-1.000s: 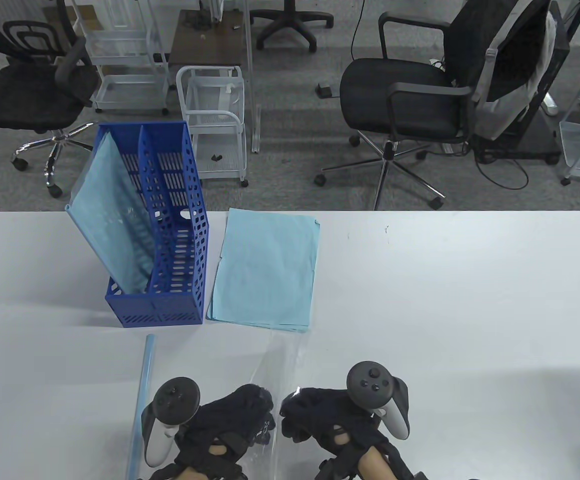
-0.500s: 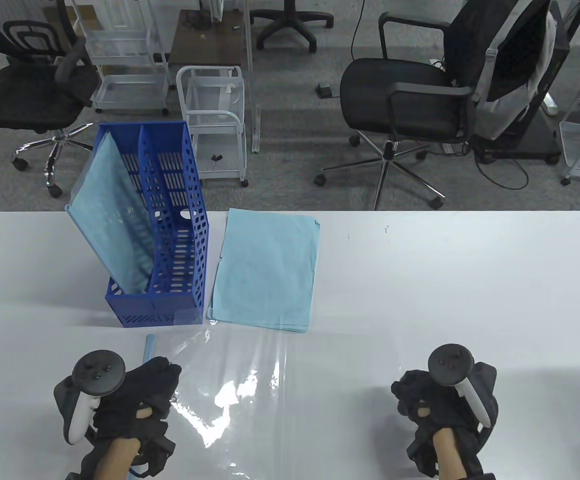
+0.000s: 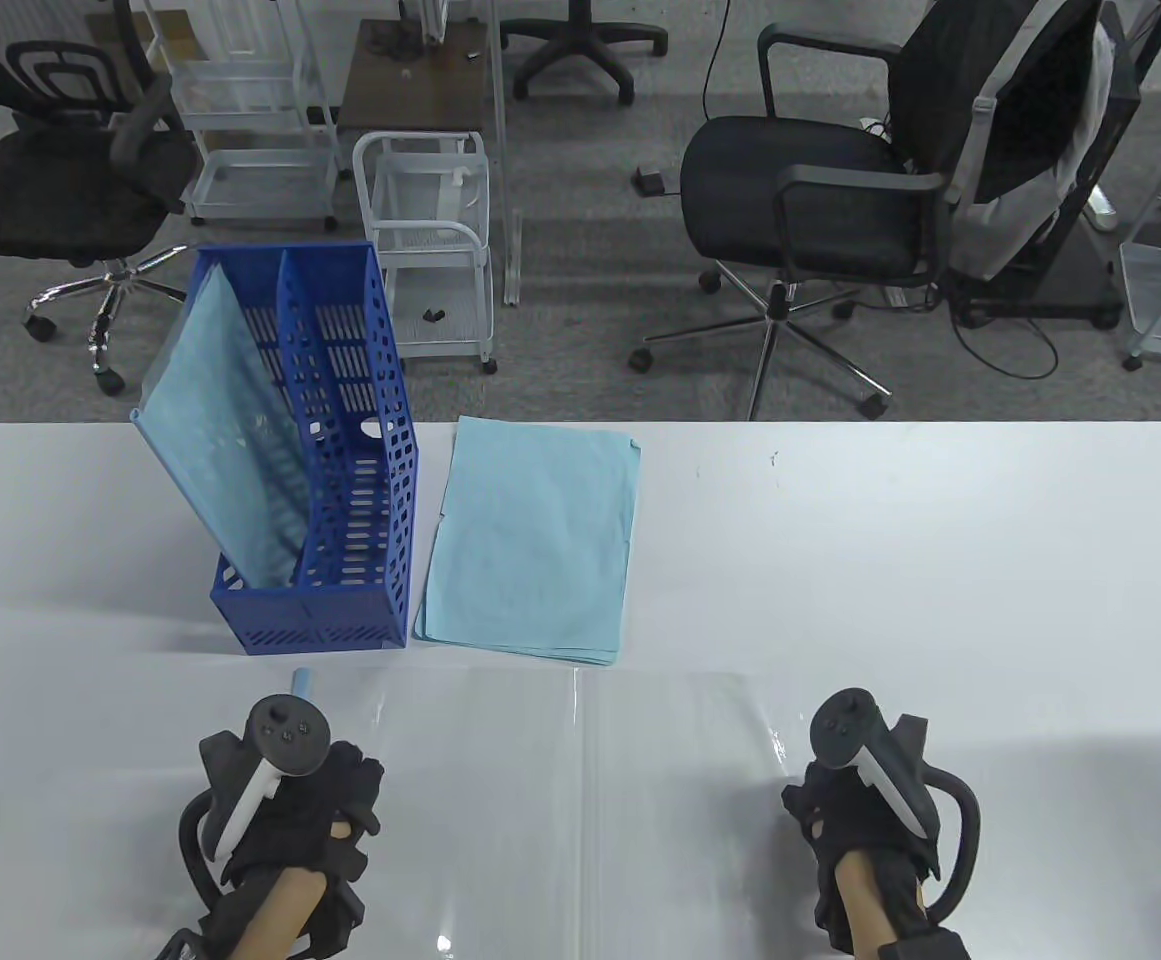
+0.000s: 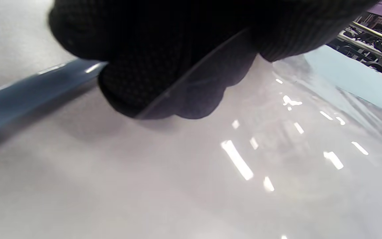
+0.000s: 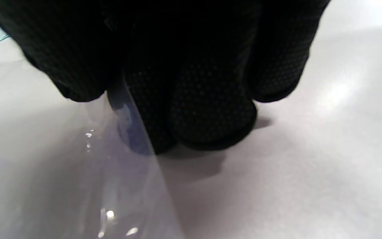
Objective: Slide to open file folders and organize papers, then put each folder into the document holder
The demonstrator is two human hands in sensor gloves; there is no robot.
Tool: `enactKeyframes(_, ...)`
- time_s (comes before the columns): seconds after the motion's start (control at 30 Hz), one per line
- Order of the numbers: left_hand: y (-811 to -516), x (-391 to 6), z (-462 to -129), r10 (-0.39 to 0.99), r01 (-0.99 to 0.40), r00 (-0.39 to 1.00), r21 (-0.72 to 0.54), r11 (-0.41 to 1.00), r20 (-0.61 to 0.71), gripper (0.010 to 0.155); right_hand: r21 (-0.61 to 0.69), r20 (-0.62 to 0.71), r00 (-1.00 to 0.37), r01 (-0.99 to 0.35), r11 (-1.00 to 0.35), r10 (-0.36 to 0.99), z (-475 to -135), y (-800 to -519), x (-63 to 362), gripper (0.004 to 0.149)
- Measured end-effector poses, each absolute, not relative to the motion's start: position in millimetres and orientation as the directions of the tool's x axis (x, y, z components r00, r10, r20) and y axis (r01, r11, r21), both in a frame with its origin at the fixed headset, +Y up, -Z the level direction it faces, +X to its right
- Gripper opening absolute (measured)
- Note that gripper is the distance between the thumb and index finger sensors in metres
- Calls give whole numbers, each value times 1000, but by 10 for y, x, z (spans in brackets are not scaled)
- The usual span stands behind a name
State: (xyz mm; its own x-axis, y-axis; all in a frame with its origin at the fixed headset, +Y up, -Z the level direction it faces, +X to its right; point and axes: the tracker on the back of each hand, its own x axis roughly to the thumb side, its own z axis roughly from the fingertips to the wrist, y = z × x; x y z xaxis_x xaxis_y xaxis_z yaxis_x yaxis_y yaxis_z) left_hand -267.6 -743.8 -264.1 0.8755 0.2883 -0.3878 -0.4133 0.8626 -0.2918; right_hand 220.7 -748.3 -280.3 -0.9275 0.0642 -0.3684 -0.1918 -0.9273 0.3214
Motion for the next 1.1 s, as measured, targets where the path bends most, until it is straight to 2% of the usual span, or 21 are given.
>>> enactKeyframes(0.23,-7439,-2653,-2633,230,-371,887,-322,871,-401,52,314,-378,-925,-157,-936,28,-2782,-7460,2154,52)
enactKeyframes(0.37,-7342,-2642,-2595,179,-314,894,-289,905,-412,56,328,-412,-911,-132,-935,-16,-2725,-7403,2111,65)
enactKeyframes(0.43,-7230,-2605,-2548,156,-264,902,-228,937,-404,57,314,-432,-901,-109,-943,-40,-2693,-7359,2095,75)
enactKeyframes(0.53,-7026,-2447,-2461,207,-249,923,-93,964,-323,61,237,-448,-894,-95,-967,-22,-2669,-7305,2074,82)
enactKeyframes(0.63,-6867,-2127,-2491,268,-276,952,-35,960,-151,70,237,-408,-913,-122,-964,15,-2691,-7330,2031,85)
enactKeyframes(0.73,-6737,-1646,-2689,284,-286,958,-112,952,-30,77,289,-361,-932,-122,-950,10,-2713,-7411,1964,86)
enactKeyframes(0.87,-6704,-1076,-3166,204,-207,978,-289,935,-40,89,307,-325,-945,-126,-943,20,-2737,-7458,1931,87)
enactKeyframes(1.0,-6941,-670,-3704,102,-123,992,-387,914,-74,94,297,-306,-952,-124,-947,29,-2741,-7473,1904,86)
enactKeyframes(1.1,-7182,-542,-3988,64,-96,994,-445,890,-87,96,288,-291,-956,-132,-949,45,-2731,-7470,1884,85)
